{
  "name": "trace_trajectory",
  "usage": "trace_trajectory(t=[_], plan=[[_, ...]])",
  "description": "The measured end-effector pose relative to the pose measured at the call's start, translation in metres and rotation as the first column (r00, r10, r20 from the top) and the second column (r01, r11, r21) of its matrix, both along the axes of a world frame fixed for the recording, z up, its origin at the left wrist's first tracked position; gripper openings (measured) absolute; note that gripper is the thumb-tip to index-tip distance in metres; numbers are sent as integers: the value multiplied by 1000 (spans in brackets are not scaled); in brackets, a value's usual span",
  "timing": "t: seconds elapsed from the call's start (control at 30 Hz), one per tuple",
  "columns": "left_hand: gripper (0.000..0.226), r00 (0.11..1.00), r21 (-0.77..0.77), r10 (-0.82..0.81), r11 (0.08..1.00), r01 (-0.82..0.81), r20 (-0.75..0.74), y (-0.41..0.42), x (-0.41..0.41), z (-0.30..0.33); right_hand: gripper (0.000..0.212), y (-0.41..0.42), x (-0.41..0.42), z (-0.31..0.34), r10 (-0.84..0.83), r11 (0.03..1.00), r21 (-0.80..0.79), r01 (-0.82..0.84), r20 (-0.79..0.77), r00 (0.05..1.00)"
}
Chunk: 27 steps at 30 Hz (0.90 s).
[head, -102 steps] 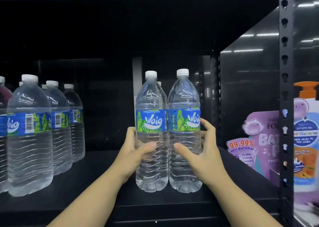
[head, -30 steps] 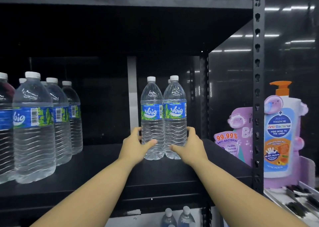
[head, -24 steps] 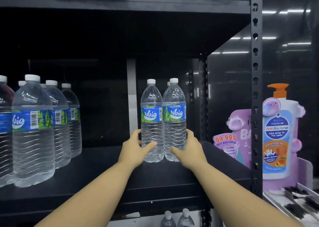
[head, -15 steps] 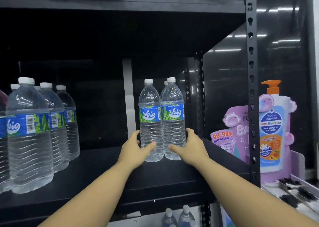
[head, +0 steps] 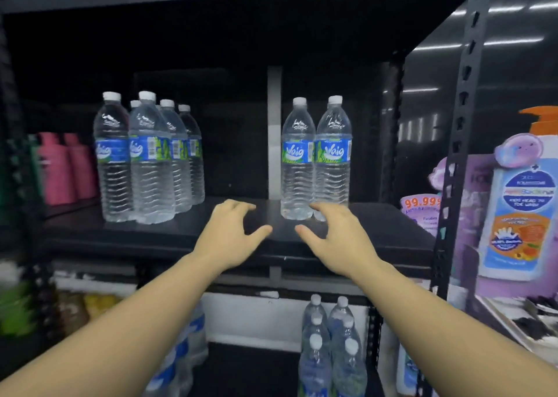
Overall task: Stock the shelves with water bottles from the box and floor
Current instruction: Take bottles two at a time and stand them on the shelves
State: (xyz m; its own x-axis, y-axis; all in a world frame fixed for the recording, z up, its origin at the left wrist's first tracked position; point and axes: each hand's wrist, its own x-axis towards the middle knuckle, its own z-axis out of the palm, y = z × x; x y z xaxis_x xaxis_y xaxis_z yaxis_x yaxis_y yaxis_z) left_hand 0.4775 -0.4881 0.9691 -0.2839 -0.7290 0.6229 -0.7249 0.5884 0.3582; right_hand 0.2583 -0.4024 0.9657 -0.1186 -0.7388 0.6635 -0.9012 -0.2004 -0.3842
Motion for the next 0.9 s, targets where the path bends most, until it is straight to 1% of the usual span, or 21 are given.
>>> trace_trajectory(t=[0.07, 0.13, 0.23, 0.4, 0.5, 0.57, 0.63, 0.77, 0.9], plan=[[64, 998, -52, 54, 997, -55, -15, 27, 23, -16, 60, 14, 22, -9, 95, 995, -6, -95, -43, 995], [63, 995, -79, 94, 992, -97, -40, 52, 44, -31, 59, 24, 43, -21, 172, 985, -1, -172, -49, 984], [63, 983, -42, 182, 982, -184, -34, 92, 87, -67, 59, 35, 85, -52, 295, 955, 42, -294, -15, 955], [67, 950, 138, 304, 940, -312, 76, 157, 171, -146, 59, 51, 159, -130, 439, 873, 214, -438, 47, 897], [81, 923, 285, 363, 878, -384, 126, 198, 217, -201, 59, 71, 206, -184, 517, 789, 334, -516, 91, 851], [84, 908, 382, 395, 824, -418, 143, 227, 247, -239, 60, 87, 237, -221, 560, 722, 414, -554, 118, 820], [79, 892, 461, 426, 768, -445, 150, 255, 275, -276, 60, 103, 267, -254, 590, 656, 488, -576, 145, 794], [73, 867, 564, 478, 681, -468, 142, 307, 334, -338, 61, 134, 324, -312, 615, 535, 606, -588, 197, 763], [76, 851, 650, 494, 589, -479, 179, 349, 398, -388, 62, 162, 376, -354, 607, 466, 677, -570, 224, 763]])
